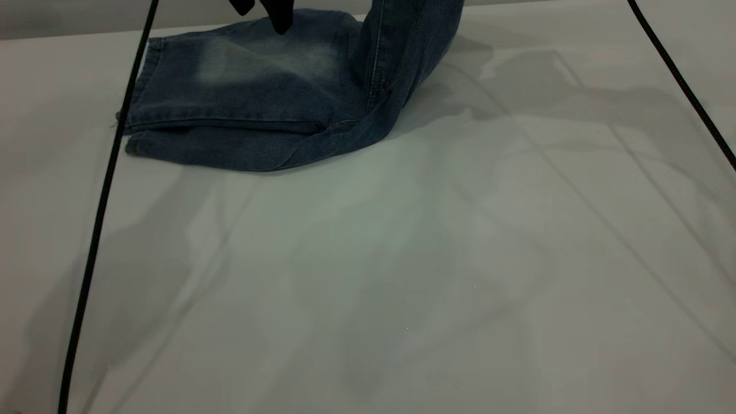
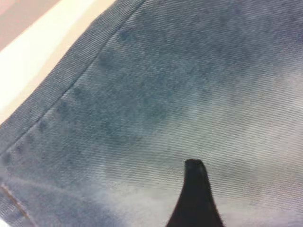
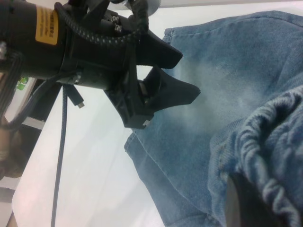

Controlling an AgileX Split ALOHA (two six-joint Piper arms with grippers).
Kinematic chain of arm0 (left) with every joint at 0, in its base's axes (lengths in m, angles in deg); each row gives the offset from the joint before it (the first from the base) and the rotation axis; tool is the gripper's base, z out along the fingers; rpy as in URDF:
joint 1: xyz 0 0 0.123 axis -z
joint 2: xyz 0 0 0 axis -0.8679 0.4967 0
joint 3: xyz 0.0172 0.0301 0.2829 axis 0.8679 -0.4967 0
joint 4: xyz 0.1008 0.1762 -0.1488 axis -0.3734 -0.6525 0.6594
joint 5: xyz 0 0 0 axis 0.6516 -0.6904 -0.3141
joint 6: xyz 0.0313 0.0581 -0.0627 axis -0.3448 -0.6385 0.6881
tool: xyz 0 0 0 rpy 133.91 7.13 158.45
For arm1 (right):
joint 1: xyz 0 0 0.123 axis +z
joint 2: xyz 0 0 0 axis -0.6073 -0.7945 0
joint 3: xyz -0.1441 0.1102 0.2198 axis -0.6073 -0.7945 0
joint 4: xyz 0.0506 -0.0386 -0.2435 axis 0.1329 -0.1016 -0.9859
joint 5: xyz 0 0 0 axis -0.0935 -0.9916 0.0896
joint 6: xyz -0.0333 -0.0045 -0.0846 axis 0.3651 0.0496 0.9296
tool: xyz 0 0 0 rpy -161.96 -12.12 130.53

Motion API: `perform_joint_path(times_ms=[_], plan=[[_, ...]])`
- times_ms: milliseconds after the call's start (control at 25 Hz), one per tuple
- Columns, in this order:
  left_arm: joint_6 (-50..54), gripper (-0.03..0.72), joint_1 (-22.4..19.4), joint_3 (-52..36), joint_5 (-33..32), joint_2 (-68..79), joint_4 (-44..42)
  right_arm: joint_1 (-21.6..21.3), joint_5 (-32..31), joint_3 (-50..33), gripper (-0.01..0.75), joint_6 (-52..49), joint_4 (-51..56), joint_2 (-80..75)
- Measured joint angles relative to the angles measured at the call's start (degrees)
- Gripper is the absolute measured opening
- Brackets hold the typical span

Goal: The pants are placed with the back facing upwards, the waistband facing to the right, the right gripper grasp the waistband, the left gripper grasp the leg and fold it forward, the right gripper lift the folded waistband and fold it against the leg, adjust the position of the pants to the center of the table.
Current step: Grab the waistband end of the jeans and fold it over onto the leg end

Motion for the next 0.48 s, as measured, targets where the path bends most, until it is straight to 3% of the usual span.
perform_joint_path(times_ms=[480], plan=[[1.0, 0.502, -2.7, 0.0, 0.1, 3.0, -0.1, 0.0, 0.1, 0.0, 0.086, 0.1, 0.0, 0.0]])
